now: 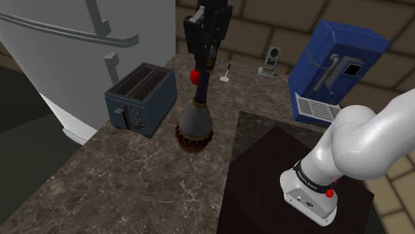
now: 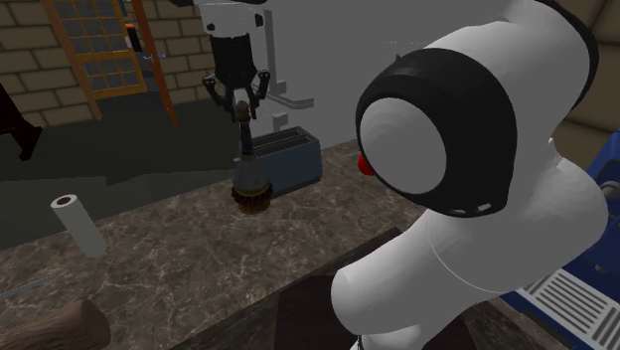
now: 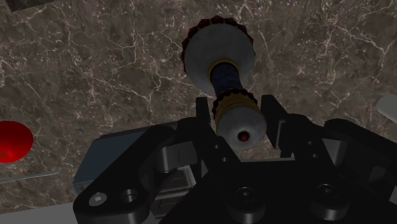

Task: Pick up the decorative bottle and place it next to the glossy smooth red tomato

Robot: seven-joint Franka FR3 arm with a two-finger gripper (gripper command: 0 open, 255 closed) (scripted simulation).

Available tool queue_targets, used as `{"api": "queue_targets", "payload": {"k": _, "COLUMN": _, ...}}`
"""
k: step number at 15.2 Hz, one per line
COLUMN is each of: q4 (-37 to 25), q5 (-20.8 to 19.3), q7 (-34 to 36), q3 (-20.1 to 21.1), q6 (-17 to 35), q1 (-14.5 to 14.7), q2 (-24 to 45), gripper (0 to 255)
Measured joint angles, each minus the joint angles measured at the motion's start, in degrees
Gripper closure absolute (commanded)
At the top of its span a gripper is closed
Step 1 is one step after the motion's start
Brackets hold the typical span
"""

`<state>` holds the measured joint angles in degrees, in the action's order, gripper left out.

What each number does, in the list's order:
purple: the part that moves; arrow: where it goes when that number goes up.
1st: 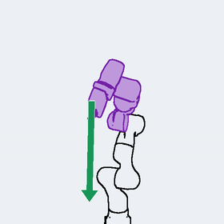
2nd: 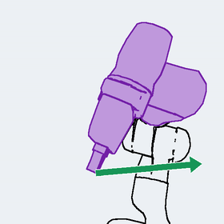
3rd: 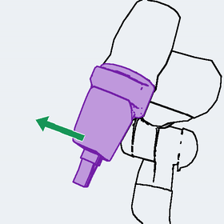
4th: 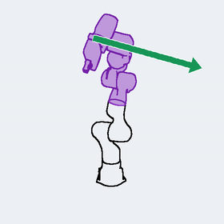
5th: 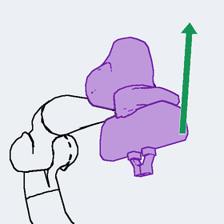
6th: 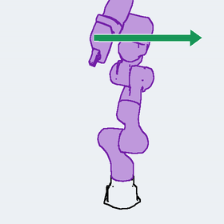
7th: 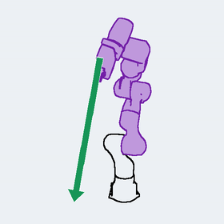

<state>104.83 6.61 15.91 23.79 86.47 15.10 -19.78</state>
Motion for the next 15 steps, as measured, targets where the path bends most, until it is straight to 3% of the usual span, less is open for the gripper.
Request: {"api": "queue_targets", "payload": {"k": 15, "q4": -18.1, "q5": -2.1, "q7": 1.7, "q3": 0.8, "q6": -12.3, "q1": -0.6, "q2": 6.2, "gripper": 255}}
